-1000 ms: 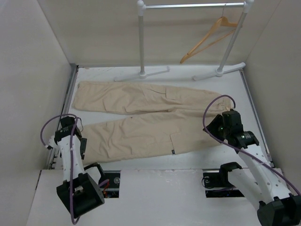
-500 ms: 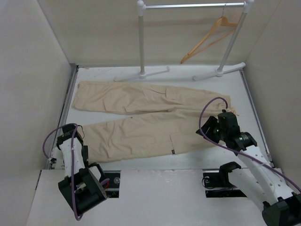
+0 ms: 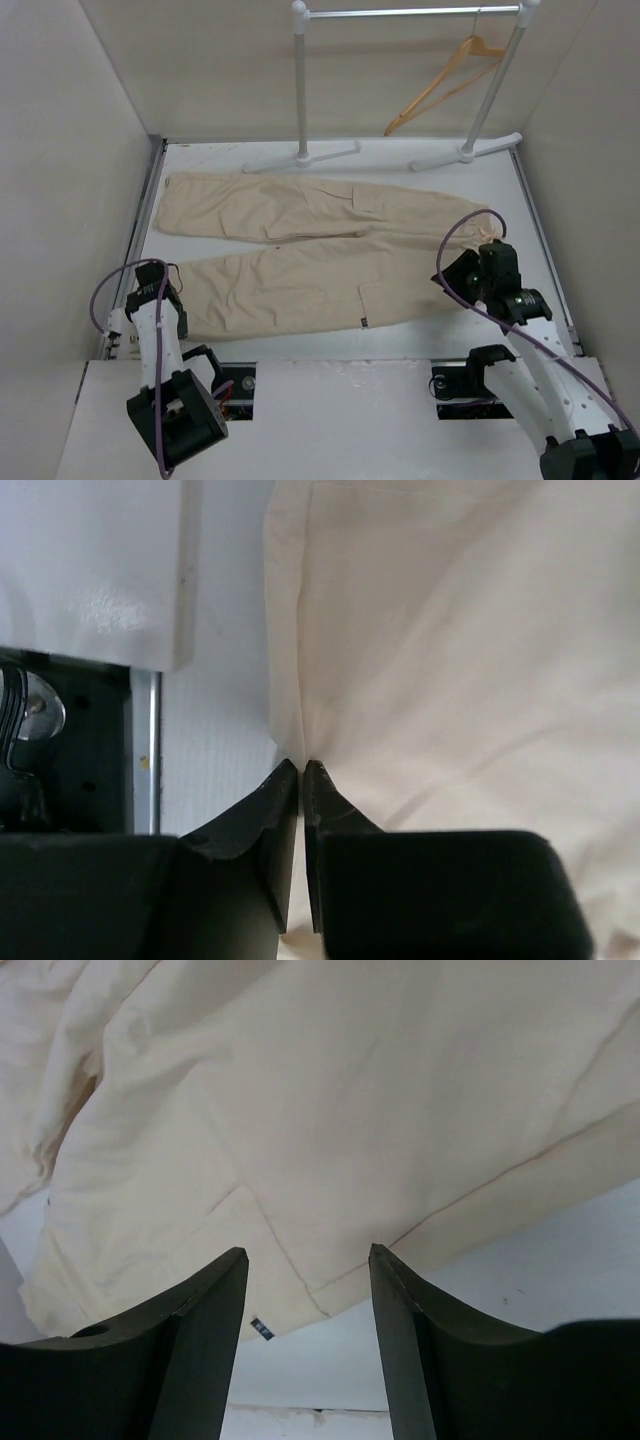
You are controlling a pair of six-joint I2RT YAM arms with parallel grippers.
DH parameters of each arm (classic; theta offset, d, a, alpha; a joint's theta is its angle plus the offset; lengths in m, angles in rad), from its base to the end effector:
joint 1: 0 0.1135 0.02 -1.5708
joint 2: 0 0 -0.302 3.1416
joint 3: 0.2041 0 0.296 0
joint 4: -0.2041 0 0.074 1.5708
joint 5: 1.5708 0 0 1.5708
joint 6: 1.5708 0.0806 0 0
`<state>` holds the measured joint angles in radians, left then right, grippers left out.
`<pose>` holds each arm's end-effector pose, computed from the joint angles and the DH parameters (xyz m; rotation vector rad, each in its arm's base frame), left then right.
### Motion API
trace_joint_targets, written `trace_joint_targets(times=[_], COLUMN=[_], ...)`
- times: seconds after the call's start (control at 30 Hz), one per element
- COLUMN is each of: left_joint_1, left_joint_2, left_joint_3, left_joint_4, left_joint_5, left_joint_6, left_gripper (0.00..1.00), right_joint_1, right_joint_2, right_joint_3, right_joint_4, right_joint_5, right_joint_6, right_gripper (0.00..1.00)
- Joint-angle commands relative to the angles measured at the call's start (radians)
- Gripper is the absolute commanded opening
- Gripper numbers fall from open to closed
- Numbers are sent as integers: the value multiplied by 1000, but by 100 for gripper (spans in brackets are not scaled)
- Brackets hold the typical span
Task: Place the trousers on the hanger
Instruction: Flatten out the trousers at the center of the board, then fold the trousers at the center of the board.
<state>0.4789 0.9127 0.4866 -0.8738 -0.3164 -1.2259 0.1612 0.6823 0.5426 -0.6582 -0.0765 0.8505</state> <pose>0.1343 0.0980 0.1421 -2.1199 1.7735 0.2730 0.1853 0.0364 0.2125 0.7893 2.3112 0.5632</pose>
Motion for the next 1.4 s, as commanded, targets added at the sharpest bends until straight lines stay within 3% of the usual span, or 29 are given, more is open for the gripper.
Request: trace_joint_targets(times=[0.0, 0.1, 0.17, 0.4, 0.6, 0.7, 0.87, 1.07, 1.37], left_joint_1=[-35, -84, -118, -184, -226, -234, -231, -224, -248], left_joint_2=[-55, -63, -90, -152, -169, -169, -163, -77, 260], left_joint_3=[110, 168, 164, 81, 61, 55, 72, 216, 579], left_joint_4=[6, 9, 16, 35, 39, 41, 38, 100, 245], left_joint_5=[-85, -115, -113, -58, -38, -38, -49, -90, -162], left_joint_6=[57, 135, 149, 143, 143, 143, 146, 178, 229], left_gripper=[5, 5, 5, 5, 5, 5, 5, 4, 2], right_joint_1=[-53, -131, -183, -357, -392, -395, -401, -378, -300], right_joint_2=[5, 54, 98, 256, 365, 413, 421, 326, 496], right_joint_3=[-4, 10, 22, 43, 25, 13, 28, 126, 420], right_joint_4=[-24, -78, -109, -87, 18, 52, 56, -17, 3], right_joint_5=[75, 127, 174, 264, 323, 336, 334, 373, 374], right_joint_6=[39, 56, 68, 82, 102, 111, 95, 64, 58], right_gripper=[52, 31, 27, 52, 53, 48, 15, 7, 7])
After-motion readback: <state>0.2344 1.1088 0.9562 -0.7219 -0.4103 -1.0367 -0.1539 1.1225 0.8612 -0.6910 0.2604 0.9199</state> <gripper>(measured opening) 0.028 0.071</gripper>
